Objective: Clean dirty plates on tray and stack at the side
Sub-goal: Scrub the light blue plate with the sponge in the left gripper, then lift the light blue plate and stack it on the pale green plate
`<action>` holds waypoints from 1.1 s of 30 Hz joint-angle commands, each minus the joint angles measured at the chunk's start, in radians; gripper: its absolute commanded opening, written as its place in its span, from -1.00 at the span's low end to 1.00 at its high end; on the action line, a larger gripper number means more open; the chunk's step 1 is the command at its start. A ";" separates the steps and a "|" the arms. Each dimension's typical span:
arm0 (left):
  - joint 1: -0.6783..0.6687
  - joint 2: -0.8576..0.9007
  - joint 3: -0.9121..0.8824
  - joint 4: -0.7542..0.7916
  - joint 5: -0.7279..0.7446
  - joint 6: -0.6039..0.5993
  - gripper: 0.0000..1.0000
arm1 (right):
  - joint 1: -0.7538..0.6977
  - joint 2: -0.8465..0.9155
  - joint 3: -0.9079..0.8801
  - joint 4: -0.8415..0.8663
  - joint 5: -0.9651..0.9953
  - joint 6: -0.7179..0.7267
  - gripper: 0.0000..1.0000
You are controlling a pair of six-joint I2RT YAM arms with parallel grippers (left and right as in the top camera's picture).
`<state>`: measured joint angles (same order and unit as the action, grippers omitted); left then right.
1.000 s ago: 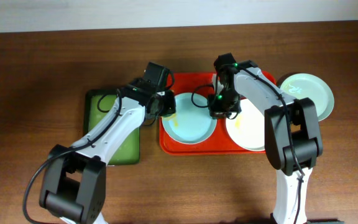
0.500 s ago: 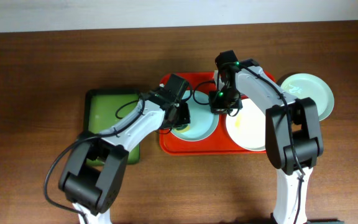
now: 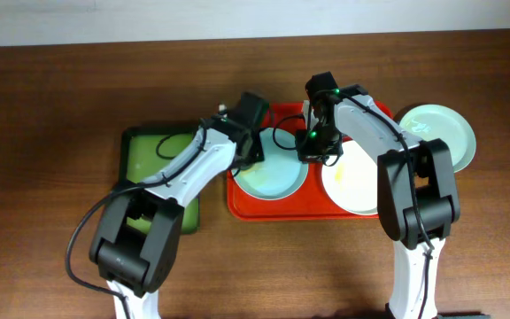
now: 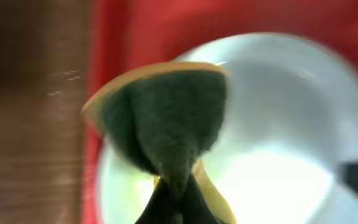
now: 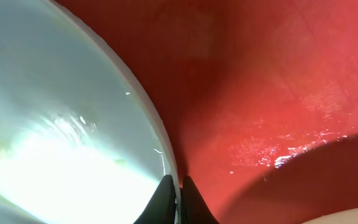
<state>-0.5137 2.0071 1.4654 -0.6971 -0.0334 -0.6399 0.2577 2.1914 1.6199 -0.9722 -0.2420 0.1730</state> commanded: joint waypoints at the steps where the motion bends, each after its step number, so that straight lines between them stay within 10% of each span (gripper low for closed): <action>1: 0.002 0.048 0.021 0.061 0.249 0.016 -1.00 | -0.003 0.026 -0.027 0.002 0.054 0.000 -0.92; 7: 0.002 0.171 0.021 0.088 0.269 0.062 -1.00 | -0.003 0.026 -0.027 0.008 0.054 0.000 -0.92; 13: 0.004 0.103 0.023 -0.126 -0.307 0.061 -1.00 | -0.003 0.026 -0.027 0.011 0.072 0.000 -0.92; 22: 0.160 -0.330 0.025 -0.270 -0.190 0.062 -1.00 | 0.000 -0.041 0.089 -0.107 0.106 -0.031 -0.92; 33: 0.319 -0.336 -0.008 -0.419 -0.236 0.097 -1.00 | 0.578 -0.285 0.228 -0.267 1.752 -0.069 -0.92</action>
<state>-0.1986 1.6798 1.4647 -1.1149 -0.2443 -0.5663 0.8043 1.9205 1.8347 -1.2339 1.2068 0.0990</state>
